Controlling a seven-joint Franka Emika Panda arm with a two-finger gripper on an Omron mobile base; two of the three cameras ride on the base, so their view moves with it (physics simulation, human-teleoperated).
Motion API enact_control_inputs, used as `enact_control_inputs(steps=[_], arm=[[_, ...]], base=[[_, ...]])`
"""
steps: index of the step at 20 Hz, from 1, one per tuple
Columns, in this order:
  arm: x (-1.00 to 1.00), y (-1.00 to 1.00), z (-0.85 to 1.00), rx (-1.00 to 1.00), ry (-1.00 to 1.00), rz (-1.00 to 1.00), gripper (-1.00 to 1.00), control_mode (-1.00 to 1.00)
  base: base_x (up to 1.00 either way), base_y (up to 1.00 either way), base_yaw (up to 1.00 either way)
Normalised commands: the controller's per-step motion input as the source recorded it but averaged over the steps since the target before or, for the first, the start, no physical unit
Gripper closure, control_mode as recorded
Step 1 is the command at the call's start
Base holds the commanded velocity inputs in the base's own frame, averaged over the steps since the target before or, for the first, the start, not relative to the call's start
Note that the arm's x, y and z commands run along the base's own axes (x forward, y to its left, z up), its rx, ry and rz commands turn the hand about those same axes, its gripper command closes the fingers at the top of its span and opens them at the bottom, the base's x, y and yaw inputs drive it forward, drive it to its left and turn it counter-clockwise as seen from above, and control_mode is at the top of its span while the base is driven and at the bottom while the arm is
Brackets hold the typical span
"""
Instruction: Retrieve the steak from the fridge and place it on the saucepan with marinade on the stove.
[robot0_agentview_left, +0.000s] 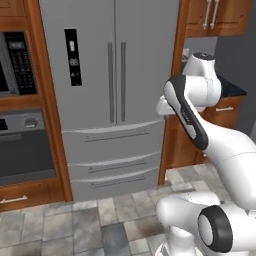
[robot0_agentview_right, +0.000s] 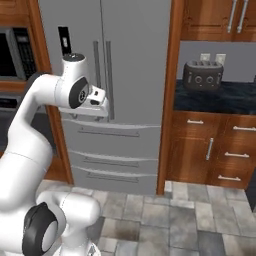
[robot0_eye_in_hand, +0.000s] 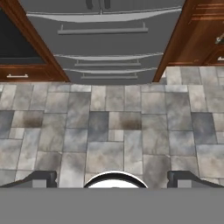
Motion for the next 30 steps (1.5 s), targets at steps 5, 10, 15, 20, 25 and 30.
enact_control_inputs(steps=[5,10,15,20,25,30], arm=[[0.00,0.00,0.00,0.00,0.00,0.00,-1.00,1.00],[0.00,0.00,0.00,0.00,0.00,0.00,-1.00,1.00],[0.00,0.00,0.00,0.00,0.00,0.00,-1.00,1.00],[0.00,0.00,0.00,0.00,0.00,0.00,-1.00,1.00],[0.00,0.00,0.00,0.00,0.00,0.00,-1.00,1.00],[0.00,0.00,0.00,0.00,0.00,0.00,-1.00,1.00]], base=[[0.62,-0.04,0.00],[0.54,0.19,0.03],[0.52,0.23,0.03],[0.07,0.03,0.02],[0.00,0.00,0.00],[0.00,0.00,0.00]])
